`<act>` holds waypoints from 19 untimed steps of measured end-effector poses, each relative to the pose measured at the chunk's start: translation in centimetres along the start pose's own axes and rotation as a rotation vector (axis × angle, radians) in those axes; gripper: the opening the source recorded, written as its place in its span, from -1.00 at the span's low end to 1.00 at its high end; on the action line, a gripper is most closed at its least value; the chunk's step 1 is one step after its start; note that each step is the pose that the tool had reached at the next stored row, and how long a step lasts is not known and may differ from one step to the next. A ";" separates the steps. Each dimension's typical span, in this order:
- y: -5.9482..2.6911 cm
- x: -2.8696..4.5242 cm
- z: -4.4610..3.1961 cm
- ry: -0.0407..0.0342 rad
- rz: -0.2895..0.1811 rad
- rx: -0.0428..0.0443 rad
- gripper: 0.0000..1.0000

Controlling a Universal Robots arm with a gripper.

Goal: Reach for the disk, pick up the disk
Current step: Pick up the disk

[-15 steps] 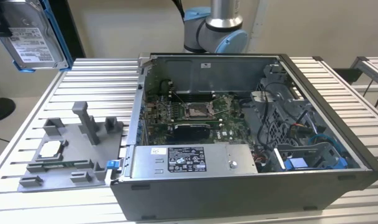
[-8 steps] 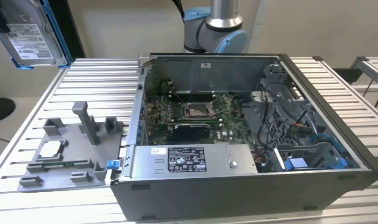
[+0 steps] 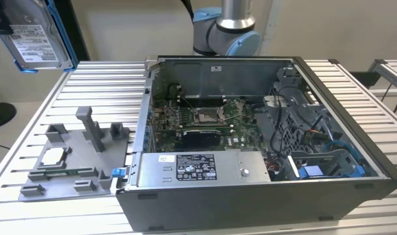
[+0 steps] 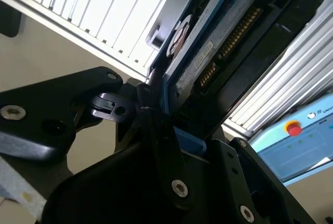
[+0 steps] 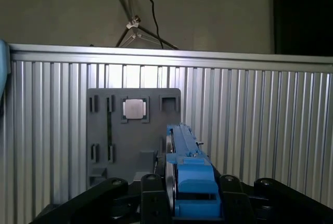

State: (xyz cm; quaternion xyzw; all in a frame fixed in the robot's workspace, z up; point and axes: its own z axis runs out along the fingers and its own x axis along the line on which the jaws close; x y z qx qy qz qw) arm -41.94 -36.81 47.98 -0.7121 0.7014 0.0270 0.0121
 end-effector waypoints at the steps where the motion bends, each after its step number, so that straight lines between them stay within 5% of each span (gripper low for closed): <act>1: -0.10 0.00 0.00 0.0000 0.000 0.0000 -1.00; 19: -2.29 0.03 -0.05 -0.0001 0.000 0.0000 -1.00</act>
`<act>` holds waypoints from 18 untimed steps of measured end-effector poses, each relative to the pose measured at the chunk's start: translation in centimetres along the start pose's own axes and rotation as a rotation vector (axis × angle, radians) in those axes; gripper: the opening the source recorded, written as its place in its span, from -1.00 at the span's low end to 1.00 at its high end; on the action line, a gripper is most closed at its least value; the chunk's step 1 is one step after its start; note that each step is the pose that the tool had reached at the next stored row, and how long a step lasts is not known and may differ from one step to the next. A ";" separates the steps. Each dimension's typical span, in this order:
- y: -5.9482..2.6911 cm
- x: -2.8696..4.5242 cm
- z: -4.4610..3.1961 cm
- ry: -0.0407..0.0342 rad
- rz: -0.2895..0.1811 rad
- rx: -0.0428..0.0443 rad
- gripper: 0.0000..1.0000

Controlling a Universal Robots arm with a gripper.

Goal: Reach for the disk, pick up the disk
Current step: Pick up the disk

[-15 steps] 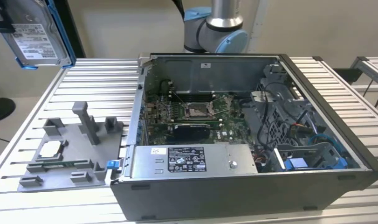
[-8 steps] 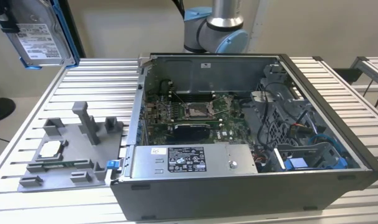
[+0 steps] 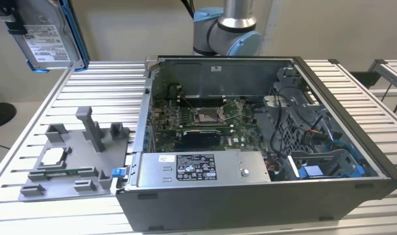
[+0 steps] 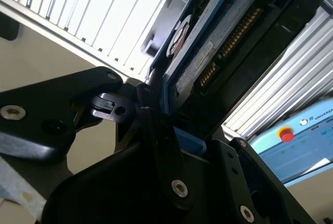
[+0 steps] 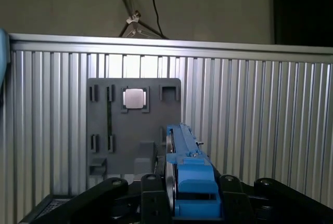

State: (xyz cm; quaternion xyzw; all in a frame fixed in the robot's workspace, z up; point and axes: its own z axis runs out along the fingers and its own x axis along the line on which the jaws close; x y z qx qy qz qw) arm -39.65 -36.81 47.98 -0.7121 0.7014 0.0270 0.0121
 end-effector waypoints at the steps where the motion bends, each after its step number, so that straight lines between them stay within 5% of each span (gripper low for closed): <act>1: -0.13 0.00 0.00 0.0001 0.000 0.0000 -1.00; 18: -2.86 0.04 -0.06 0.0001 0.000 -0.0003 -1.00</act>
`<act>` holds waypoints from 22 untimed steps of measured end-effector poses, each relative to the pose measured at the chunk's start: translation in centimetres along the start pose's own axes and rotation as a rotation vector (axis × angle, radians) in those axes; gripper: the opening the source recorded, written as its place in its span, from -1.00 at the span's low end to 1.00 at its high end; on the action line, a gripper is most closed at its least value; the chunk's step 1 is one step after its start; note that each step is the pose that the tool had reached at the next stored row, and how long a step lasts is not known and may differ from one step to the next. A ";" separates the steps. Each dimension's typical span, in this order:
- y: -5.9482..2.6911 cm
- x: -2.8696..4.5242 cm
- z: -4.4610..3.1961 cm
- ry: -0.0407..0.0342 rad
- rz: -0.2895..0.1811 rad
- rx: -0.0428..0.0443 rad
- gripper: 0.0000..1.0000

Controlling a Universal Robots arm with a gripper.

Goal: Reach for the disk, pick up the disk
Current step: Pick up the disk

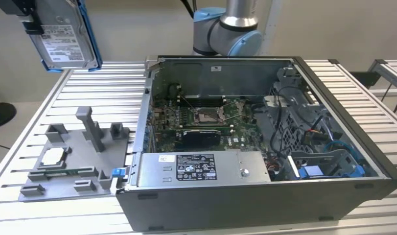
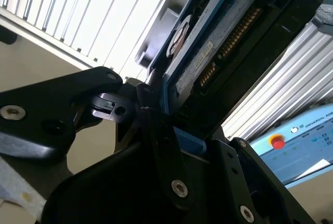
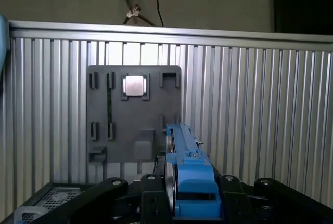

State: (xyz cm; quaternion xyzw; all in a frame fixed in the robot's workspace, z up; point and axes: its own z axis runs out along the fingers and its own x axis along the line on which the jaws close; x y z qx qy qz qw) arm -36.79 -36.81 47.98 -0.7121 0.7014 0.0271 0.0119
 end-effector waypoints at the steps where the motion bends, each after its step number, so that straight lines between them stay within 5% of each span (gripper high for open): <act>1: -0.19 0.00 0.00 0.0000 0.000 0.0000 -1.00; 22: -4.69 0.07 -0.10 0.0000 0.000 -0.0012 -1.00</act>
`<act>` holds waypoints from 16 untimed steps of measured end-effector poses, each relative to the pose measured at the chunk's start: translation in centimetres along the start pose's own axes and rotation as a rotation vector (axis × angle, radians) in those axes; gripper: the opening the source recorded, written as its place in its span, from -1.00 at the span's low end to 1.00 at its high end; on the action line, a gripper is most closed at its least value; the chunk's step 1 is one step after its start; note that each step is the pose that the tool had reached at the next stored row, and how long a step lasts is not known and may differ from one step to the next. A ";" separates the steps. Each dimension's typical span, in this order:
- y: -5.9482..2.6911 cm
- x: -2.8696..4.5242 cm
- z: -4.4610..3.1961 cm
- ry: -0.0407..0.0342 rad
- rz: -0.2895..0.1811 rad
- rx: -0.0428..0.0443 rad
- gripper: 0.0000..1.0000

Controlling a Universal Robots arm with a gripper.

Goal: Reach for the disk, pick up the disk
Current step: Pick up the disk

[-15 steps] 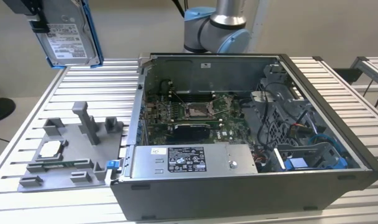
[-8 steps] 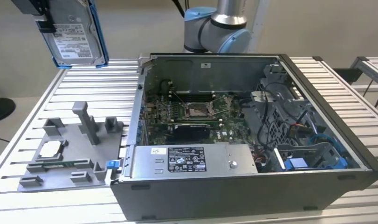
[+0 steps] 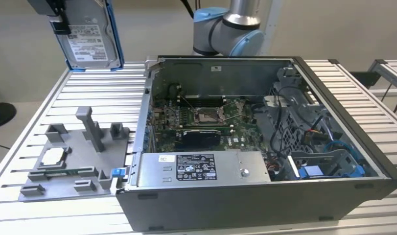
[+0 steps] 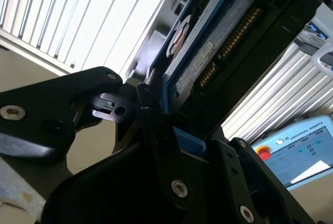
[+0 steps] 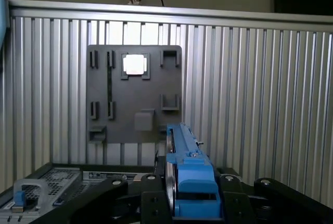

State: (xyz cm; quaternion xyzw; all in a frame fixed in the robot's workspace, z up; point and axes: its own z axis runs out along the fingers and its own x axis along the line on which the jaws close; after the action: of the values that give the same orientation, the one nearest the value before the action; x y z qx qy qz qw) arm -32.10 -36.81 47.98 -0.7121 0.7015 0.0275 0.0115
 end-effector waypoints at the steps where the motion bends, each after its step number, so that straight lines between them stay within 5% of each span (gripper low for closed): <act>1: -0.25 0.00 -0.01 0.0000 0.000 -0.0001 -1.00; 16: -3.82 0.06 -0.09 -0.0001 0.000 -0.0014 -1.00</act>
State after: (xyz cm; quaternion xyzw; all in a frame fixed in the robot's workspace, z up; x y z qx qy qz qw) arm -28.27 -36.81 47.98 -0.7121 0.7014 0.0281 0.0110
